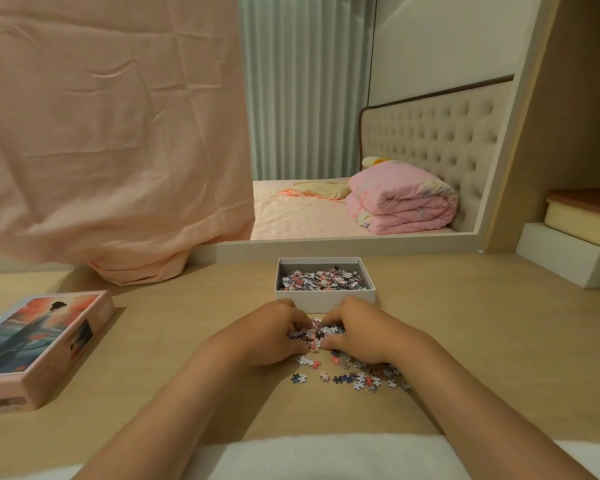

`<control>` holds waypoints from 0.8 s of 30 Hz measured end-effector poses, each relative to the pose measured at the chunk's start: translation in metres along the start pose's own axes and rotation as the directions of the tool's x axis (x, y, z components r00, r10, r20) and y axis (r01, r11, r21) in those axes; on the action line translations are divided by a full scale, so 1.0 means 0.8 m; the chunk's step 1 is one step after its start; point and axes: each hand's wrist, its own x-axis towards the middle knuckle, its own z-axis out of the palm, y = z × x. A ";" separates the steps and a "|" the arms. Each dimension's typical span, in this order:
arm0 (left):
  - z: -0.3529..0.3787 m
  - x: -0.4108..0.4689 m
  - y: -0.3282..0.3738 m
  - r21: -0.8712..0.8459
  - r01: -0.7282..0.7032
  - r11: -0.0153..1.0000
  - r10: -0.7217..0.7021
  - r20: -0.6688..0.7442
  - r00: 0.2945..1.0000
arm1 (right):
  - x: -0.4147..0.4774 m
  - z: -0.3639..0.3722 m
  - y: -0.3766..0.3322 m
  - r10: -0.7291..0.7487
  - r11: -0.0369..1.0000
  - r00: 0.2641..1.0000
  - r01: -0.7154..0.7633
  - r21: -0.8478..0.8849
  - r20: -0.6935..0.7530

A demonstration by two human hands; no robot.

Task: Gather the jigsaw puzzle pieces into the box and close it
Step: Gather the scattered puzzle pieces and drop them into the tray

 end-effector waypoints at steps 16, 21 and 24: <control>0.008 0.017 0.003 -0.403 -0.005 0.915 -0.096 -0.228 0.969 | 0.010 -0.002 -0.002 0.069 0.897 0.973 0.035 0.441 -0.219; -0.020 0.043 -0.004 -0.565 -0.071 0.822 -0.128 -0.306 0.944 | 0.029 -0.034 -0.007 0.135 0.778 0.946 0.083 0.623 -0.295; -0.041 0.063 -0.008 -0.577 -0.106 0.810 -0.131 -0.355 0.926 | 0.049 -0.058 -0.008 0.132 0.768 0.931 0.121 0.629 -0.341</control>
